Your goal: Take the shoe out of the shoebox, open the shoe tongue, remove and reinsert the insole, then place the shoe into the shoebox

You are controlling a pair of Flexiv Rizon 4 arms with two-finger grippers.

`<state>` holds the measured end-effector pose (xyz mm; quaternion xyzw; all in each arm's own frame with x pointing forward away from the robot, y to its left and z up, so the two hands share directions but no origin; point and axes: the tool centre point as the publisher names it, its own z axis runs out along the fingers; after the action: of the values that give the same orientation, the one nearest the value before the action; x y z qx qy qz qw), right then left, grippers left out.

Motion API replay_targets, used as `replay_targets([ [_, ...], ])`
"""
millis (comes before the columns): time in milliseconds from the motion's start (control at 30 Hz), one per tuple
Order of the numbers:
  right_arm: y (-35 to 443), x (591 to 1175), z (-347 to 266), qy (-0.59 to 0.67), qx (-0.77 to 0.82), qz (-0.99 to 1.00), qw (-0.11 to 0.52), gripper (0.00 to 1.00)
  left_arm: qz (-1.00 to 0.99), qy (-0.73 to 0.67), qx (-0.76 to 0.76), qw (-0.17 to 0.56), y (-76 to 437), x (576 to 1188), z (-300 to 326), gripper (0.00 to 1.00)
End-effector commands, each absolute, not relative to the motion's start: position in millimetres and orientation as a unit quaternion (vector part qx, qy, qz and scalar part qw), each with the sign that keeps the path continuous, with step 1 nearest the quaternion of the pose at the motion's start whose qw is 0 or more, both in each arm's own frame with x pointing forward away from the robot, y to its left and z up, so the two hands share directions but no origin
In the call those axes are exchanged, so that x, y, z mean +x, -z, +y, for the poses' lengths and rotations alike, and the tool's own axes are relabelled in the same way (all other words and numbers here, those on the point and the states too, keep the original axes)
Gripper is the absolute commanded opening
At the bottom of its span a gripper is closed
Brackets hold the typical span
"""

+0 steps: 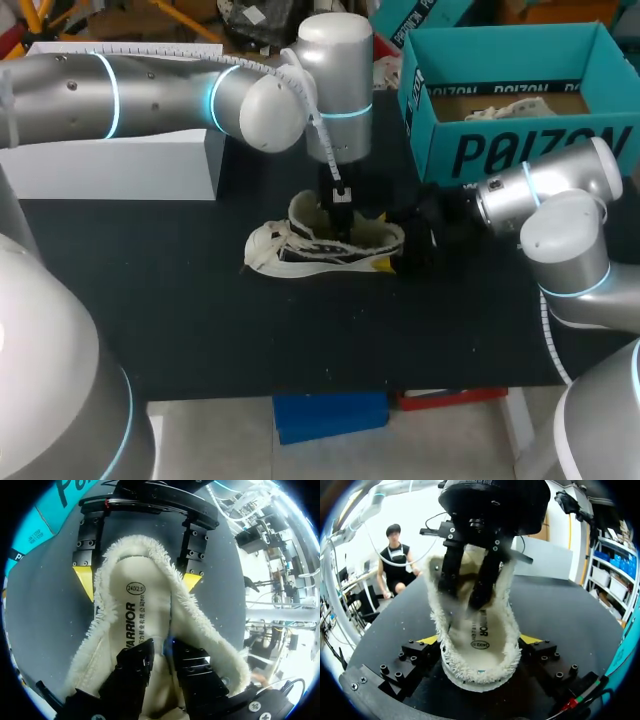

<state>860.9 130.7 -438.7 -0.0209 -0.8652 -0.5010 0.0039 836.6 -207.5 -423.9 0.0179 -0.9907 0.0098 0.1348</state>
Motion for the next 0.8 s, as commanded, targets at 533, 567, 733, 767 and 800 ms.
replay_targets([
  [533, 442, 862, 131, 0.5, -0.022, -0.866, 0.004, 0.0, -0.99, 0.072, 0.055, -0.108, 487, 848, -183, 0.25],
  [567, 442, 862, 131, 0.5, -0.022, -0.866, 0.004, 0.0, -0.99, 0.071, 0.057, -0.111, 490, 852, -182, 0.24],
  [733, 442, 862, 131, 0.5, -0.022, -0.866, 0.004, 0.0, -0.986, 0.057, 0.068, -0.143, 498, 862, -175, 0.22],
  [767, 442, 862, 131, 0.5, -0.022, -0.866, 0.004, 0.0, -0.985, 0.052, 0.071, -0.151, 499, 864, -175, 0.22],
  [800, 442, 862, 131, 0.5, -0.022, -0.866, 0.004, 0.0, -0.983, 0.047, 0.073, -0.16, 499, 866, -174, 0.18],
])
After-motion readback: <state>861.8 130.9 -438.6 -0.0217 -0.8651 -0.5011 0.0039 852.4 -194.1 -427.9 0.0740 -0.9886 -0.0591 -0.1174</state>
